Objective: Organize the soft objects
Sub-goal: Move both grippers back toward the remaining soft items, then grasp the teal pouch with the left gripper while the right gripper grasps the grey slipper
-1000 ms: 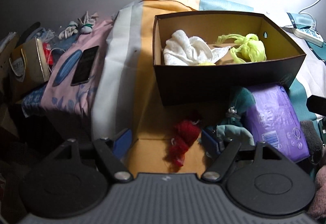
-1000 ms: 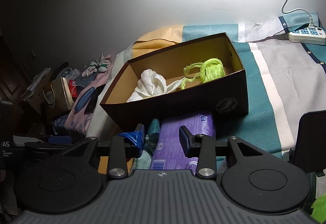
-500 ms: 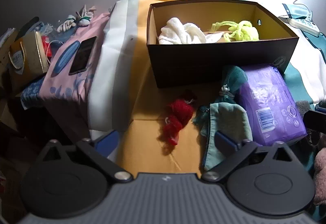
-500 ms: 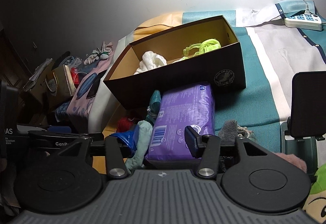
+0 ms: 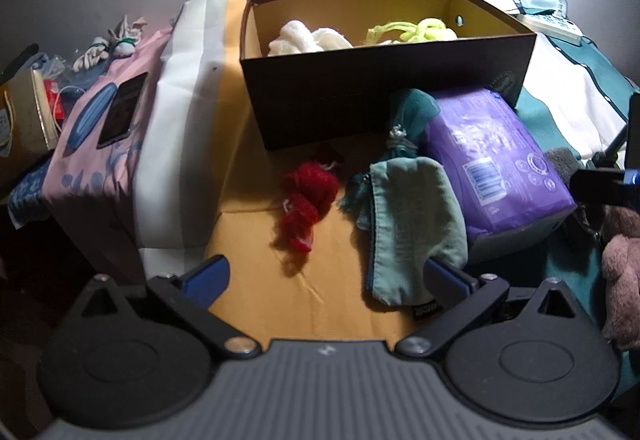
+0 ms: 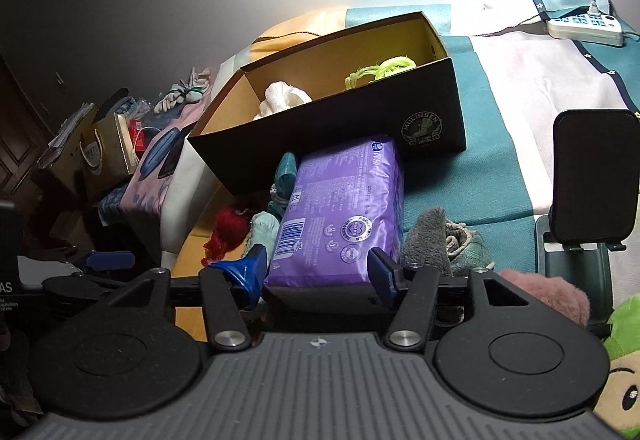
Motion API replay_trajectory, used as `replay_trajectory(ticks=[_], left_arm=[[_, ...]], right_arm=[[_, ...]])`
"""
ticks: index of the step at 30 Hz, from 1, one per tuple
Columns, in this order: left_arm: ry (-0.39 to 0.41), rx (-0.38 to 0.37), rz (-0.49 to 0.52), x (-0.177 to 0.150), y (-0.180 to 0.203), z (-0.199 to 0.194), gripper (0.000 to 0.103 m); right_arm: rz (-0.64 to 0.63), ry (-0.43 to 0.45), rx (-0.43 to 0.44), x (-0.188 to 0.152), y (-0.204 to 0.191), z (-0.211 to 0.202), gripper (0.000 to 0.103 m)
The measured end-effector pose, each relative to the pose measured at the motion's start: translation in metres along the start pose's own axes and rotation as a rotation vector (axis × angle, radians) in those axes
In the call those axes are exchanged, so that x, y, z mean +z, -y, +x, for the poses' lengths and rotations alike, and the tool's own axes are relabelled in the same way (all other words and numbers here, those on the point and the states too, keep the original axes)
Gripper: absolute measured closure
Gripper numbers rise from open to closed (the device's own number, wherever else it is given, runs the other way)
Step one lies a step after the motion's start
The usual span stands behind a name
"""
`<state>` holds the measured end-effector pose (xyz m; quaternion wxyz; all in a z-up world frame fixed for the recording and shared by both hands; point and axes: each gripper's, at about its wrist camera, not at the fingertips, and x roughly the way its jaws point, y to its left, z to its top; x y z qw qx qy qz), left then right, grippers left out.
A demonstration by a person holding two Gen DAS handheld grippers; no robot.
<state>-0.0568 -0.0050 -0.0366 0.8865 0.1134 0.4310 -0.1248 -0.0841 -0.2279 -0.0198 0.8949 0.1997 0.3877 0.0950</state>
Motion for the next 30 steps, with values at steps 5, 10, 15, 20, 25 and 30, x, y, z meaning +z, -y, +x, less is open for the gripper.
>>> replay_trajectory(ticks=[5,10,15,20,25,30], left_arm=[[0.019,-0.067,0.048,-0.003,0.01,0.003,0.0],[0.054,-0.17,0.105,0.003,0.024,0.007,0.0],[0.057,-0.185,0.154,0.01,0.033,0.023,0.001],[0.048,-0.227,0.199,0.011,0.032,0.037,0.007],[0.021,-0.234,0.221,0.009,0.028,0.05,0.019],[0.018,-0.243,0.226,0.007,0.02,0.054,0.02]], right_arm=[[0.004,0.007,-0.035,0.002,0.01,-0.004,0.061],[0.033,0.003,-0.1,0.006,0.025,-0.002,0.06],[0.033,-0.028,-0.17,0.007,0.035,0.006,0.059],[0.041,-0.079,-0.214,0.008,0.041,0.017,0.059],[0.049,-0.121,-0.26,0.01,0.046,0.033,0.058],[0.065,-0.154,-0.282,0.016,0.052,0.047,0.056]])
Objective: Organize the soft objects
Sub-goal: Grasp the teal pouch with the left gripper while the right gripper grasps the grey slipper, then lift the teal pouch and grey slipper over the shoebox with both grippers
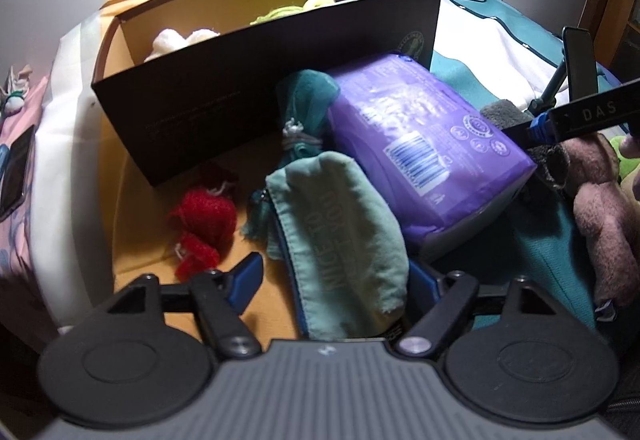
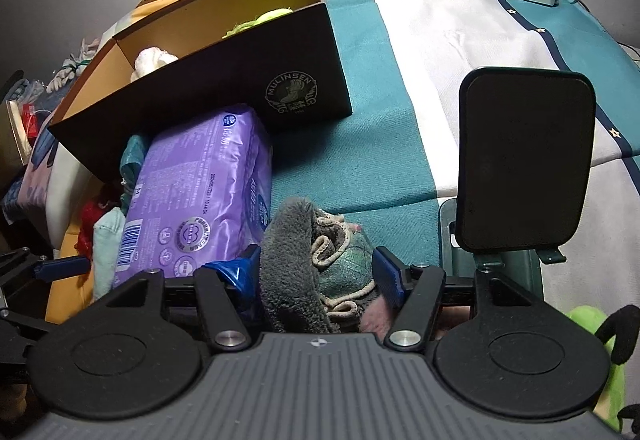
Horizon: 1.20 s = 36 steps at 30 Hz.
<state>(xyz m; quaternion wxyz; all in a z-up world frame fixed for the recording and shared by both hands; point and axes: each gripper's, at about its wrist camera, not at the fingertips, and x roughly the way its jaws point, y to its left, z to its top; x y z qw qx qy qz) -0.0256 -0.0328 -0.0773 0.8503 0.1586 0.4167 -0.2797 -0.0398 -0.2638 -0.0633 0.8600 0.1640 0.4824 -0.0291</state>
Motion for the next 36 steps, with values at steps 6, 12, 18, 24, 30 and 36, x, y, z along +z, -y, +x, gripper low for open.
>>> replay_trajectory(ticks=[6,12,18,24,30,36], left_arm=[[-0.016,-0.027,-0.042,-0.001,-0.011,0.008,0.035],[-0.021,-0.057,-0.091,-0.005,-0.019,0.01,0.053],[0.004,-0.044,-0.096,-0.009,-0.018,-0.005,0.086],[0.043,-0.032,-0.119,-0.014,-0.026,-0.034,0.094],[0.109,-0.036,-0.165,-0.007,-0.034,-0.065,0.098],[0.206,-0.066,-0.179,0.016,-0.042,-0.089,0.099]], right_arm=[[0.004,-0.027,0.002,0.003,0.0,0.014,0.052],[0.032,-0.027,0.027,0.003,0.007,0.015,0.059],[0.026,0.012,0.046,0.002,0.006,0.003,0.069],[0.012,0.091,0.077,0.003,0.002,-0.019,0.07],[-0.002,0.146,0.115,0.008,-0.001,-0.04,0.07],[-0.019,0.208,0.157,0.025,-0.008,-0.061,0.07]])
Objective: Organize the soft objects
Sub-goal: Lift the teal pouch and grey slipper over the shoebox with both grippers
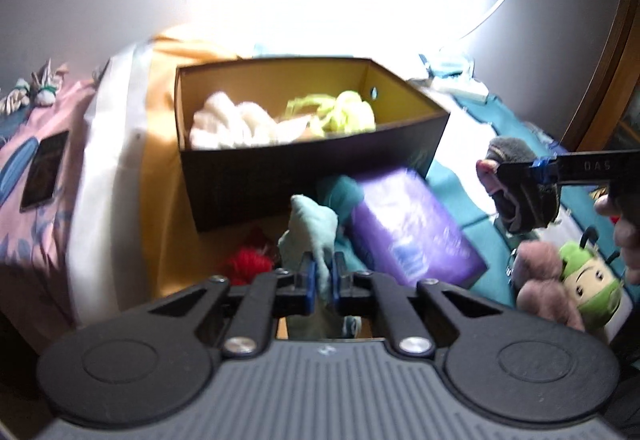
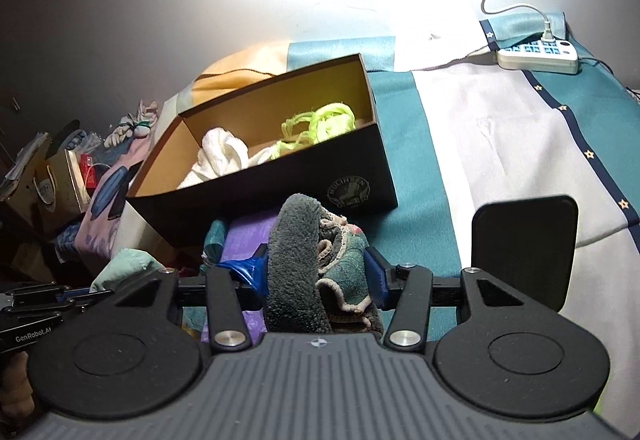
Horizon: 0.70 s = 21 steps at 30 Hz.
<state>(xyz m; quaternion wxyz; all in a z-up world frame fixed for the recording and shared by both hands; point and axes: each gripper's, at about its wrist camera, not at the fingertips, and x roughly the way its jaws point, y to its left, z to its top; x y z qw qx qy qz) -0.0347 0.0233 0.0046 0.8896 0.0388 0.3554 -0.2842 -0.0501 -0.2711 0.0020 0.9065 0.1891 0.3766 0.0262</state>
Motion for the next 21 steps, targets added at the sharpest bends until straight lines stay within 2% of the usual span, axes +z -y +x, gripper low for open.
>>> replay_trajectory(ticks=[5,11,15,21], left_arm=[[0.122,-0.011,0.01,0.046,-0.007,-0.013,0.099],[0.24,0.016,0.03,0.112,-0.019,-0.005,0.099],[0.248,0.027,0.027,0.145,-0.026,0.02,0.099],[0.21,0.045,0.008,0.172,-0.032,0.07,0.099]], right_arm=[[-0.038,0.062,0.041,0.035,-0.01,-0.009,0.07],[-0.078,0.149,0.087,0.094,-0.022,-0.014,0.069],[-0.1,0.172,0.067,0.124,-0.025,0.004,0.069],[-0.111,0.124,0.001,0.148,-0.021,0.052,0.069]])
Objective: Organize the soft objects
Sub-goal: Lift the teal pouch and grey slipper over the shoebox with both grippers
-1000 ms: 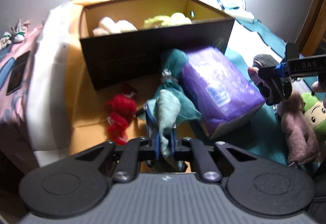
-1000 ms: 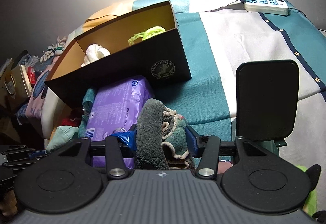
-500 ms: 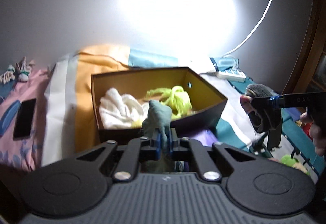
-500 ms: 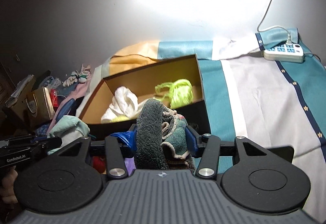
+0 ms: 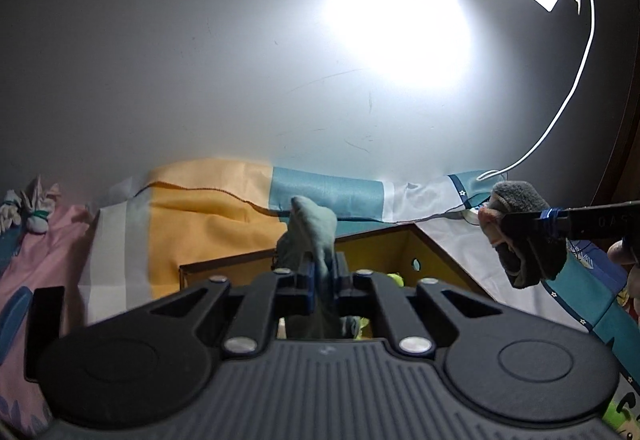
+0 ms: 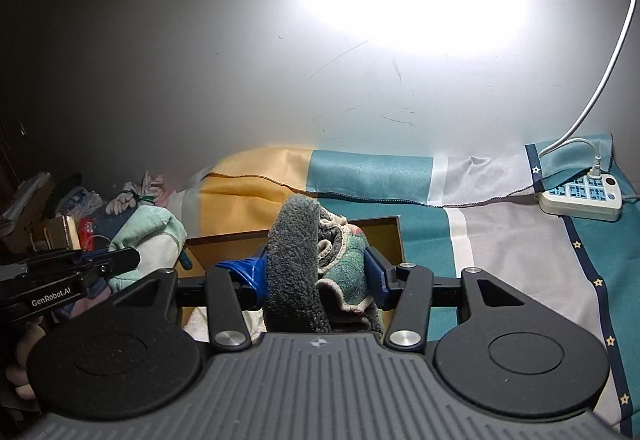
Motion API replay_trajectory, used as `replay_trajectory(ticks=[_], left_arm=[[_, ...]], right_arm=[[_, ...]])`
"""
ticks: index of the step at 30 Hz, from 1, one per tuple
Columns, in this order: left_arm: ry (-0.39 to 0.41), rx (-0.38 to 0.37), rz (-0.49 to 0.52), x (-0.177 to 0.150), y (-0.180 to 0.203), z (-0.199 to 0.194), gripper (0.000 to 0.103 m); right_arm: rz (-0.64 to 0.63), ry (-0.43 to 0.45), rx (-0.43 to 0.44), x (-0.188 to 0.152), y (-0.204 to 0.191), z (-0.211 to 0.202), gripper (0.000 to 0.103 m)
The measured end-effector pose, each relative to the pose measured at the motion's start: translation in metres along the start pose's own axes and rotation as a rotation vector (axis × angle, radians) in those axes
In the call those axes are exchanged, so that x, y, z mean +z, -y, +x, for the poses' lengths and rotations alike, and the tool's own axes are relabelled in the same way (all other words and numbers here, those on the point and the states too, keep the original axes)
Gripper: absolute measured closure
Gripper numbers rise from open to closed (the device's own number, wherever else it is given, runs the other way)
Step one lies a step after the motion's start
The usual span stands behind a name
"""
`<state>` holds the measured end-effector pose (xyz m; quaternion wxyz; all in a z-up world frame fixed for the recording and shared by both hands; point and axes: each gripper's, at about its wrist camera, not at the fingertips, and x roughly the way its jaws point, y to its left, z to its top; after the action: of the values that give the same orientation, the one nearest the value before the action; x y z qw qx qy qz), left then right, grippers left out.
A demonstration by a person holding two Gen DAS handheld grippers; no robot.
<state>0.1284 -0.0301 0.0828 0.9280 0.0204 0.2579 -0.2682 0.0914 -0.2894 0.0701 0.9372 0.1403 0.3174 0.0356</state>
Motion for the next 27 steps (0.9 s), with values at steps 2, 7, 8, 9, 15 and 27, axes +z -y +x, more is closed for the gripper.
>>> replay_trajectory(ticks=[2,7,8,9,15,27], left_arm=[[-0.026,0.001,-0.026,0.001,-0.003,0.018,0.099],[-0.088,0.007,-0.078,-0.007,-0.008,0.057,0.099],[-0.098,0.005,-0.087,-0.008,-0.008,0.063,0.099],[-0.108,0.004,-0.093,-0.01,-0.008,0.069,0.099],[-0.166,0.01,-0.099,-0.02,-0.004,0.099,0.099],[-0.249,0.05,-0.104,-0.033,-0.006,0.135,0.064]], right_arm=[[-0.029,-0.028,-0.026,-0.001,-0.001,0.017,0.069],[-0.064,-0.074,-0.074,-0.011,0.002,0.051,0.069],[-0.077,-0.08,-0.083,-0.013,0.002,0.057,0.069],[-0.092,-0.082,-0.091,-0.015,0.001,0.062,0.069],[-0.174,-0.129,-0.131,-0.03,0.0,0.092,0.067],[-0.216,-0.142,-0.128,-0.041,0.008,0.115,0.063]])
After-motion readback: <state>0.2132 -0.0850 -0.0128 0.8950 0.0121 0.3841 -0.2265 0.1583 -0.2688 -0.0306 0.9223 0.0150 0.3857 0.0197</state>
